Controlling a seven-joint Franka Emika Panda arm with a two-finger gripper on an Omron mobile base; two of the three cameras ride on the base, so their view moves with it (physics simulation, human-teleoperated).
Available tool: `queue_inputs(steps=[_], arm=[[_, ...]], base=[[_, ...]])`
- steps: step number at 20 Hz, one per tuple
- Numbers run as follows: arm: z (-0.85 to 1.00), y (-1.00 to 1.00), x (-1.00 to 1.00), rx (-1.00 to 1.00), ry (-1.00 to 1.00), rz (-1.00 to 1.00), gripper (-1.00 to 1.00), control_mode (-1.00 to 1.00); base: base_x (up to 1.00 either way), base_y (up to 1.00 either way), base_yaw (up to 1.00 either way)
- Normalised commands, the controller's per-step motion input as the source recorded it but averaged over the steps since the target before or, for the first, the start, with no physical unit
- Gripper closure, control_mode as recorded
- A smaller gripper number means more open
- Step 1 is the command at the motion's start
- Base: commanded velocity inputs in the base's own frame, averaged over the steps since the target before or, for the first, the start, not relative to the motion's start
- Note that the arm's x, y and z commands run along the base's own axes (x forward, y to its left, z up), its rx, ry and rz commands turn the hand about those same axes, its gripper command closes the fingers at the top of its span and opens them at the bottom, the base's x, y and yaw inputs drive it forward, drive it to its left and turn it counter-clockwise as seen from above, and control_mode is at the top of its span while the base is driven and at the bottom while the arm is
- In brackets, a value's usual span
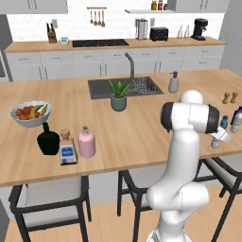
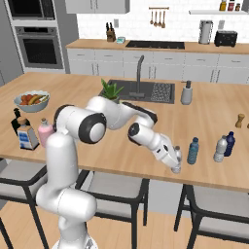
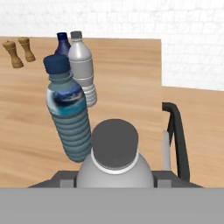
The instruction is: Move the plastic bottles in the middle to the plastics group, and the glass bottles in the middle to the glass group.
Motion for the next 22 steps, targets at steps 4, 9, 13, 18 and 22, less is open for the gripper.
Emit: queue_inputs(steps=[4, 9, 13, 18, 22], arm=[[-0.24, -0.01, 0.25, 0.0, 0.0, 0.0, 1.0, -1.0], [-0.24, -0.05, 0.16, 0.0, 0.0, 0.0, 1.0, -1.0], [-0.26, -0.01, 0.01, 0.0, 0.0, 0.0, 1.0, -1.0], [-0.15, -0.02, -0.02, 0.0, -0.03, 0.0, -1.0, -1.0], [-0.02, 0.0, -0.01, 0.0, -0.06, 0.0, -1.0, -1.0]], base=[[0.0, 0.0, 0.0], [0.0, 0.0, 0.0], [0.0, 0.0, 0.0], [0.0, 0.0, 0.0], [0.0, 0.0, 0.0]])
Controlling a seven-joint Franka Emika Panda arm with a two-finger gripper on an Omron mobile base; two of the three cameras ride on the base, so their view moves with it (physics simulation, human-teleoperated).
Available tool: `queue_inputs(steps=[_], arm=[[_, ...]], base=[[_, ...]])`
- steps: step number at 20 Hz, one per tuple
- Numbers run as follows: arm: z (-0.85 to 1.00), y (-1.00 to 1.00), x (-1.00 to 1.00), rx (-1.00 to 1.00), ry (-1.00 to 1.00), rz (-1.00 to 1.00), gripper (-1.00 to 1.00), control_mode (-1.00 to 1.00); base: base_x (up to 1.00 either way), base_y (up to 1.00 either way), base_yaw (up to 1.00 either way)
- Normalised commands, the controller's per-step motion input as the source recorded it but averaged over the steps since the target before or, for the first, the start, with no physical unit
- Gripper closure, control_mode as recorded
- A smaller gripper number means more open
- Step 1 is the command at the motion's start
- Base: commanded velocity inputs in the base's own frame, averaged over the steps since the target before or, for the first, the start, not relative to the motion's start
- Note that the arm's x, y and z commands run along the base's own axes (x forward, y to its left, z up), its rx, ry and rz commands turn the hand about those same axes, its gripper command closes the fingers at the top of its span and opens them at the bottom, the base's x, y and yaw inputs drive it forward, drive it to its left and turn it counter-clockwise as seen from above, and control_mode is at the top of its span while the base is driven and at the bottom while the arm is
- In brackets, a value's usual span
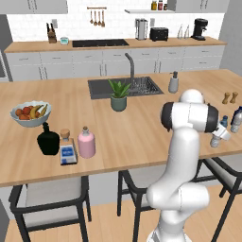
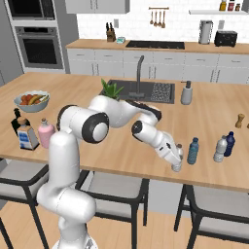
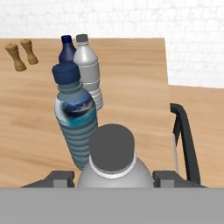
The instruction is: Move the plastic bottles in the middle to the plastics group, and the glass bottles in the middle to the glass group.
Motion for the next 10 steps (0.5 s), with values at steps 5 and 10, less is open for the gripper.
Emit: queue_inputs(steps=[5, 10], arm=[[0.0, 0.0, -0.09, 0.0, -0.08, 0.0, -1.0, -1.0], [0.0, 0.01, -0.14, 0.0, -0.07, 0.0, -1.0, -1.0]], base=[[0.0, 0.0, 0.0], [0.0, 0.0, 0.0]])
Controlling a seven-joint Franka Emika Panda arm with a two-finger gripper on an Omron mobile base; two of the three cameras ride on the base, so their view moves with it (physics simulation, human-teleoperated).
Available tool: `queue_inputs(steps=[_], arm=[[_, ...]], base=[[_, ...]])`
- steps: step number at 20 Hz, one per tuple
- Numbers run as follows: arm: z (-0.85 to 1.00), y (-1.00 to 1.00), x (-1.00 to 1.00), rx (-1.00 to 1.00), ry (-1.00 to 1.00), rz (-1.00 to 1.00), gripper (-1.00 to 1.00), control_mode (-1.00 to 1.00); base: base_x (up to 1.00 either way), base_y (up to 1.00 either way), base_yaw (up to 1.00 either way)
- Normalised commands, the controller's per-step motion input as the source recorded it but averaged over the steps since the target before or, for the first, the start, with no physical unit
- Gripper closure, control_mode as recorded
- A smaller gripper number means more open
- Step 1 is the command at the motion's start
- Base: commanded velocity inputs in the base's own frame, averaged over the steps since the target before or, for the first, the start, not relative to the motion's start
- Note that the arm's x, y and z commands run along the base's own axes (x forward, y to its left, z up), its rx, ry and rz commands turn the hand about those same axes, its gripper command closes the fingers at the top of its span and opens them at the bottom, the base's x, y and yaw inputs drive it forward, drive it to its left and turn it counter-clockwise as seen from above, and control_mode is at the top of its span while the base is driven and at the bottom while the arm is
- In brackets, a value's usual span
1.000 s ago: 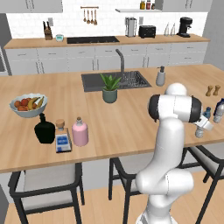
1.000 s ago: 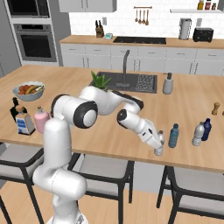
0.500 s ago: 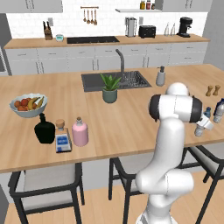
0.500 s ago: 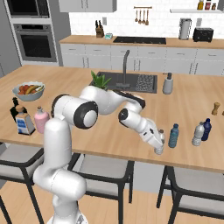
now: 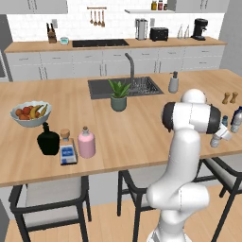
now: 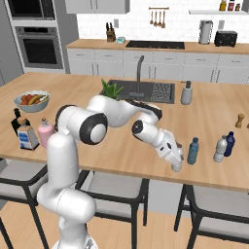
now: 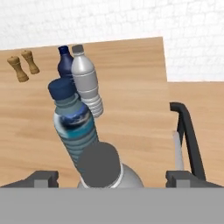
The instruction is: Move the plastic bottles in the middle to the plastics group, and the glass bottles in the middle to the glass group.
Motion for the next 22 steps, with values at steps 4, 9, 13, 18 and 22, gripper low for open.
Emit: queue_inputs(steps=[4, 9, 13, 18, 22], arm=[[0.0, 0.12, -0.14, 0.0, -0.02, 0.0, -1.0, -1.0], [0.0, 0.19, 0.0, 0.0, -0.01, 0.0, -1.0, -1.0], [0.0, 0.28, -0.01, 0.0, 0.0, 0.0, -1.0, -1.0], [0.05, 0.19, -0.2, 0.0, 0.0, 0.0, -1.0, -1.0], [0.25, 0.18, -0.44, 0.0, -0.01, 0.23, -1.0, -1.0]], base=[[0.0, 0.0, 0.0], [0.0, 0.0, 0.0], [0.0, 0.0, 0.0], [0.0, 0.0, 0.0], [0.0, 0.0, 0.0]])
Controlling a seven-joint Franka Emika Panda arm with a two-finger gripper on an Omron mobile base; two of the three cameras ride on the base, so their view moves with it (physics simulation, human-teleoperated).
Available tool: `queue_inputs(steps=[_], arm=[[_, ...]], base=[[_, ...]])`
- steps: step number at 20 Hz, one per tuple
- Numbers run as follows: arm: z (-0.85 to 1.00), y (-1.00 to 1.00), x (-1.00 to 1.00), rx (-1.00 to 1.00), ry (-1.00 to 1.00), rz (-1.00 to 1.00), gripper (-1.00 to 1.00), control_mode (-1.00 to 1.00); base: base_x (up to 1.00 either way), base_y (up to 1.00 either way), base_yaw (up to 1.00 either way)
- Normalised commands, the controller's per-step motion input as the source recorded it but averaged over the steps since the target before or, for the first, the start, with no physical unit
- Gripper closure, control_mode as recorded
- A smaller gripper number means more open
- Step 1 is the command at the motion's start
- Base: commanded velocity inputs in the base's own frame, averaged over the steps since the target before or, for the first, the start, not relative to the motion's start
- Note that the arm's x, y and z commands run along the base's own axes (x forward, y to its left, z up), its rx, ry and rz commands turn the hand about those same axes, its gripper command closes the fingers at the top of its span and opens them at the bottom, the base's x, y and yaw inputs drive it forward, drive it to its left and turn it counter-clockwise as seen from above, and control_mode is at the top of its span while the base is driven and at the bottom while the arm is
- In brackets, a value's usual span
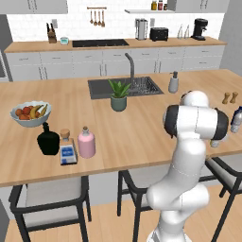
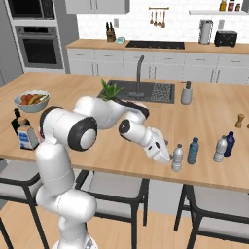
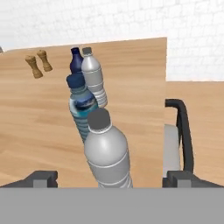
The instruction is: Move the plastic bottles in the middle to the plastics group, and the glass bottles in the middle to the glass group.
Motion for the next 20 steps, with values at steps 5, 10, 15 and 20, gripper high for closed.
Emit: queue_inputs(steps=[5, 10, 15, 20], arm=[[0.29, 0.35, -0.36, -0.02, 0.09, 0.52, -1.0, -1.0], [0.32, 0.43, -0.45, -0.09, 0.18, 0.69, -1.0, -1.0], [0.37, 0.5, -0.51, -0.08, 0.1, 0.58, -1.0, -1.0], [0.58, 0.5, -0.33, -0.03, 0.26, 0.48, -1.0, -1.0]], base=[[0.0, 0.0, 0.0], [0.0, 0.0, 0.0], [0.0, 0.0, 0.0], [0.0, 0.0, 0.0]])
